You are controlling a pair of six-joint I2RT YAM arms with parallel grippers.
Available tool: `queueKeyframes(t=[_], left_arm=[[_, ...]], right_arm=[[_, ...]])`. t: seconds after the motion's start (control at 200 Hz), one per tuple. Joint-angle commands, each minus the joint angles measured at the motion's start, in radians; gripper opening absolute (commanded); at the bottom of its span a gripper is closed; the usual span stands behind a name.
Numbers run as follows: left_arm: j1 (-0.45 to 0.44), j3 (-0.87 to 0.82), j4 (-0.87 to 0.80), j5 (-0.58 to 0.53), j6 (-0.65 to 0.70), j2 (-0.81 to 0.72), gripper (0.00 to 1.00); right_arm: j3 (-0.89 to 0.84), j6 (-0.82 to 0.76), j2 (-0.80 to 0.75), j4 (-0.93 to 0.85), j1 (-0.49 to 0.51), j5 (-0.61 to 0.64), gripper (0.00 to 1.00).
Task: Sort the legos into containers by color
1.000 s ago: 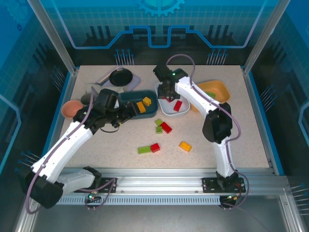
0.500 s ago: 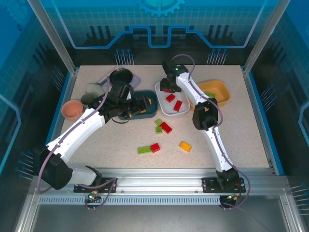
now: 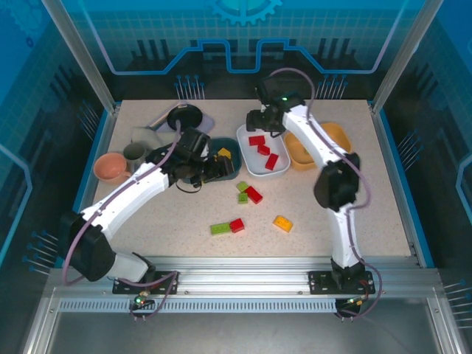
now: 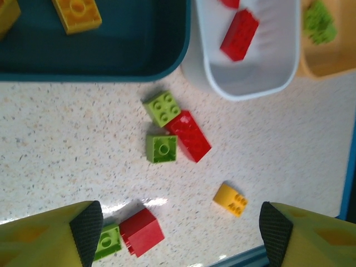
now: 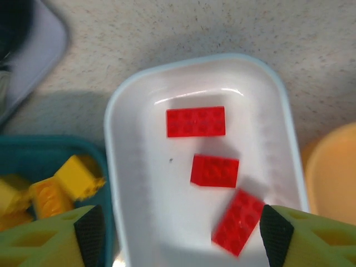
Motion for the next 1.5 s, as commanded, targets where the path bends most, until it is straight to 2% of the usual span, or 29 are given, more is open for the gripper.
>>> queueKeyframes(t=[0.0, 0.135, 0.235, 0.36, 0.485, 0.625, 0.79, 0.91, 1.145, 1.315, 1.491], left_arm=[[-0.047, 0.009, -0.06, -0.008, 0.058, 0.056, 0.77], [-0.093, 0.016, -0.063, -0.026, 0.066, 0.108, 0.76], [-0.129, 0.026, -0.066, -0.032, 0.069, 0.149, 0.75], [-0.181, 0.071, -0.092, -0.029, 0.074, 0.217, 0.74], [-0.265, 0.163, -0.127, -0.03, 0.103, 0.303, 0.73], [-0.342, 0.303, -0.184, 0.001, 0.066, 0.434, 0.74], [-0.351, 0.516, -0.345, 0.106, -0.151, 0.587, 0.73], [-0.351, 0.625, -0.393, 0.181, -0.29, 0.66, 0.73], [-0.361, 0.548, -0.273, 0.275, -0.634, 0.7, 0.75], [-0.397, 0.548, -0.232, 0.199, -0.792, 0.716, 0.76], [-0.417, 0.504, -0.152, 0.197, -0.963, 0.748, 0.76]], right_arm=[[-0.261, 0.001, -0.271, 0.137, 0.023, 0.013, 0.75], [-0.623, 0.019, -0.57, 0.236, 0.037, -0.009, 0.74], [-0.834, 0.036, -0.757, 0.241, 0.06, -0.02, 0.73], [-1.017, 0.09, -0.942, 0.173, 0.097, -0.009, 0.72], [-1.126, 0.171, -1.113, 0.078, 0.123, 0.009, 0.71], [-1.142, 0.232, -1.259, -0.032, 0.138, 0.049, 0.71], [-1.085, 0.227, -1.325, -0.121, 0.139, 0.079, 0.71], [-1.06, 0.205, -1.349, -0.139, 0.139, 0.056, 0.71], [-1.069, 0.192, -1.411, -0.145, 0.141, -0.005, 0.72], [-1.088, 0.175, -1.455, -0.144, 0.141, -0.033, 0.72], [-1.132, 0.194, -1.508, -0.16, 0.141, -0.065, 0.72]])
